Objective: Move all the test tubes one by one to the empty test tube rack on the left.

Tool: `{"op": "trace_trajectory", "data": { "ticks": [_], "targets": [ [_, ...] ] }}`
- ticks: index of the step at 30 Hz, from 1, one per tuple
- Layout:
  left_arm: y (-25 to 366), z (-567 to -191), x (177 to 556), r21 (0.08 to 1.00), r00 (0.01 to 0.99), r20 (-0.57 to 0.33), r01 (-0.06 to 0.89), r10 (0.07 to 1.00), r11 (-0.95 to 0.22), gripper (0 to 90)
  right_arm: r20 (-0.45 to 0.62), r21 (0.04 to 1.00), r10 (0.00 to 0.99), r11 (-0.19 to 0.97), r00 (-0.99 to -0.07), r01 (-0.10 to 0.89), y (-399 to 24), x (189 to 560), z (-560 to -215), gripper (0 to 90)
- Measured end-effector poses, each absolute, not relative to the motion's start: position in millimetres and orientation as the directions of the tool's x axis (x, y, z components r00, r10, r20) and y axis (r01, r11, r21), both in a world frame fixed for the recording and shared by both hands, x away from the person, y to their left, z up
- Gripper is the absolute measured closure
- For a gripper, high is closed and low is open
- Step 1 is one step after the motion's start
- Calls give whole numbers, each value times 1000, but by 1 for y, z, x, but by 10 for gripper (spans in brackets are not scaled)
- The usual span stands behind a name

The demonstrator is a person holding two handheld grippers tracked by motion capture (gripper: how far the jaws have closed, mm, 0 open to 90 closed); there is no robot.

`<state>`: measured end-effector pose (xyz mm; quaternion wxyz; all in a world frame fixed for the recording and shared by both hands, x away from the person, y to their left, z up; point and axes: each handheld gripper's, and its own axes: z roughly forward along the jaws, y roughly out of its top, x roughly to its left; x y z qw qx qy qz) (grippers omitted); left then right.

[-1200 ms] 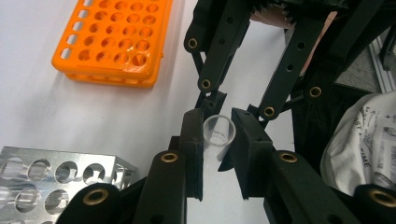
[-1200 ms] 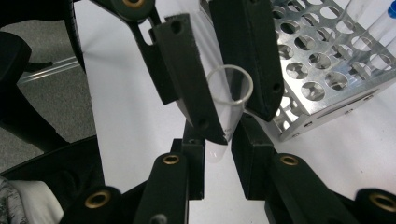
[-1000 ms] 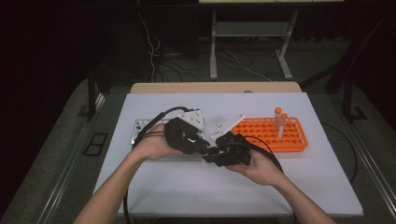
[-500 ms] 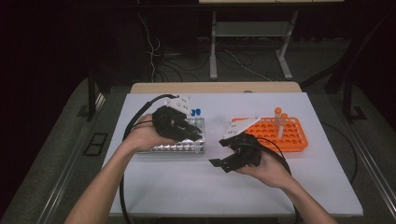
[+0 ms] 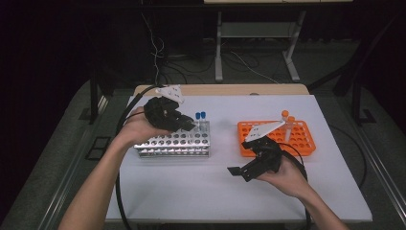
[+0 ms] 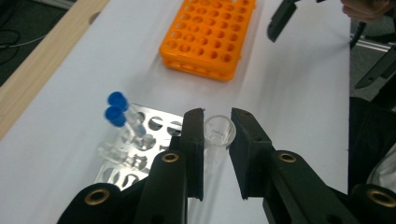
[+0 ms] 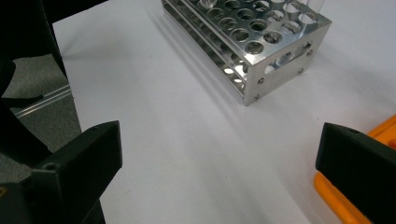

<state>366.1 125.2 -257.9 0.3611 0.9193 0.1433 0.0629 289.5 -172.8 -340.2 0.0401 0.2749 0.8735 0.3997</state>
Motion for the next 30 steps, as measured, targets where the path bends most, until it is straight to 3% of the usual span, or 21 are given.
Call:
{"op": "trace_trajectory", "data": {
  "ticks": [13, 30],
  "targets": [
    [149, -261, 398, 688, 902, -3, 315, 431, -654, 746, 175, 718, 538, 503, -825, 480, -197, 287, -347, 1],
    [153, -288, 438, 682, 866, -27, 382, 500, -624, 746, 192, 722, 552, 480, -811, 498, -214, 284, -355, 1]
  ]
}}
